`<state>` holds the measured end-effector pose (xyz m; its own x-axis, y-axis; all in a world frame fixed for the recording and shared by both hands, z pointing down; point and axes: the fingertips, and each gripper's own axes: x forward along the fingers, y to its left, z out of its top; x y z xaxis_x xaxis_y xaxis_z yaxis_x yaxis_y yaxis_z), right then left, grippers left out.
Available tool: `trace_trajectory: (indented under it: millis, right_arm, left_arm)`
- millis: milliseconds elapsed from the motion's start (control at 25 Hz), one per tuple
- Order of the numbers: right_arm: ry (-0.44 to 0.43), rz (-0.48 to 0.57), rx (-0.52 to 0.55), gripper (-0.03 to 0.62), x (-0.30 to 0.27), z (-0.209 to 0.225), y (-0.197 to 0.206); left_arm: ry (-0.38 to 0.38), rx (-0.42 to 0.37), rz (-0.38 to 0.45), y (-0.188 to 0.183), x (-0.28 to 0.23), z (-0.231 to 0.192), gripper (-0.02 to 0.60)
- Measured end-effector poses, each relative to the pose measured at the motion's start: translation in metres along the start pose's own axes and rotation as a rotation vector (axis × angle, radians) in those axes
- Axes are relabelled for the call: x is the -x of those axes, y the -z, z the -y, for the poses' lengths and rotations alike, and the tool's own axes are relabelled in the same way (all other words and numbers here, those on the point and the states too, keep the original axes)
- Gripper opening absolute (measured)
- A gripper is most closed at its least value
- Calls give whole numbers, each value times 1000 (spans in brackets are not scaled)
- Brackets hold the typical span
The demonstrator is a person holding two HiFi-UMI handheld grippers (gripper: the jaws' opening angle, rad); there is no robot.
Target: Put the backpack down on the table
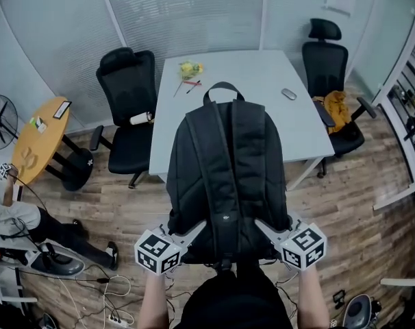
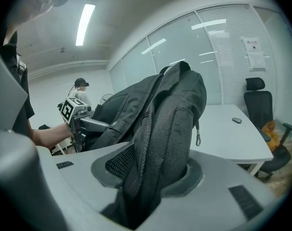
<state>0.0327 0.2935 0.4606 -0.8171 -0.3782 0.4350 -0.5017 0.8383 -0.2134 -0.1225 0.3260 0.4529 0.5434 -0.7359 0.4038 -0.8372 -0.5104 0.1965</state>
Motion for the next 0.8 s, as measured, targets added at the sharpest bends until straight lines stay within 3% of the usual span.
trace_trajectory:
  millis: [800]
  right_arm:
    - [-33, -14, -51, 170, -25, 162, -36]
  left_arm:
    - [-25, 20, -58, -65, -147, -38, 169]
